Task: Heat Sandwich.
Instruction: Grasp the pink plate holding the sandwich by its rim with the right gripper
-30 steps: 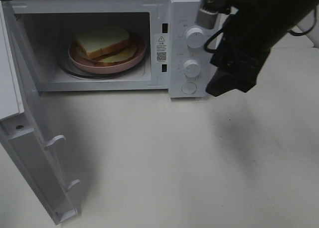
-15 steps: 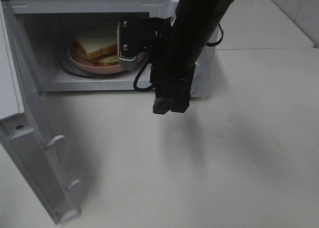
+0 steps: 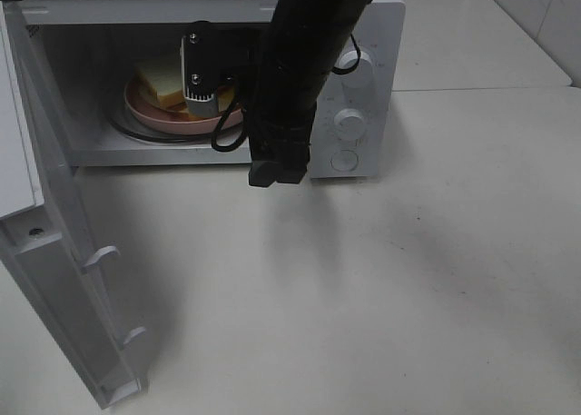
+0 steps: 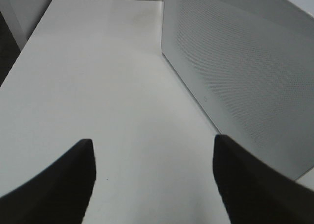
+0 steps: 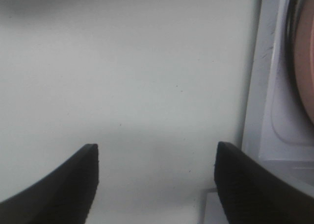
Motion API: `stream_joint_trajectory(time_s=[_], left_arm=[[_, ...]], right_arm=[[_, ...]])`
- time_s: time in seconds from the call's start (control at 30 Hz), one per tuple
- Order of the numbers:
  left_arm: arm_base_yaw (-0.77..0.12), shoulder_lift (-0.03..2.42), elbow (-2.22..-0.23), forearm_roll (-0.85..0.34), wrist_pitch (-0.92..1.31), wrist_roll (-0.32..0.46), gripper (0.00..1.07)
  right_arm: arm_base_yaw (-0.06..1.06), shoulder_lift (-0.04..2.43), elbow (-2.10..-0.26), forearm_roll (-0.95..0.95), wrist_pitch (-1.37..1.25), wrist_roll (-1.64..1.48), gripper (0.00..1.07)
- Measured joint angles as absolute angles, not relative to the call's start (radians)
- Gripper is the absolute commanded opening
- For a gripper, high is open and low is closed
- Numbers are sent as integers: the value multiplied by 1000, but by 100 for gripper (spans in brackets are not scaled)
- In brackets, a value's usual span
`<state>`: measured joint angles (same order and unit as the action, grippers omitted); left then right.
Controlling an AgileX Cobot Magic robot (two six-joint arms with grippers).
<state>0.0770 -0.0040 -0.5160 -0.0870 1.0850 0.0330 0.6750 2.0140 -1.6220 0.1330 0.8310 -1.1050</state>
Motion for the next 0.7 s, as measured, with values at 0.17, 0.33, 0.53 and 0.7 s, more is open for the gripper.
stream_joint_trajectory(time_s=[0.17, 0.33, 0.53, 0.7], left_arm=[[77, -4, -516, -87, 1085, 33, 65], [77, -4, -516, -87, 1085, 33, 65], [77, -4, -516, -87, 1085, 33, 65], [77, -4, -516, -87, 1085, 33, 65]], right_arm=[[675, 2071, -1698, 129, 833, -1106, 66], [675, 2144, -1776, 127, 830, -1110, 66], [675, 2211, -1851, 128, 797, -1112, 66], [675, 2258, -1894, 127, 786, -1112, 66]])
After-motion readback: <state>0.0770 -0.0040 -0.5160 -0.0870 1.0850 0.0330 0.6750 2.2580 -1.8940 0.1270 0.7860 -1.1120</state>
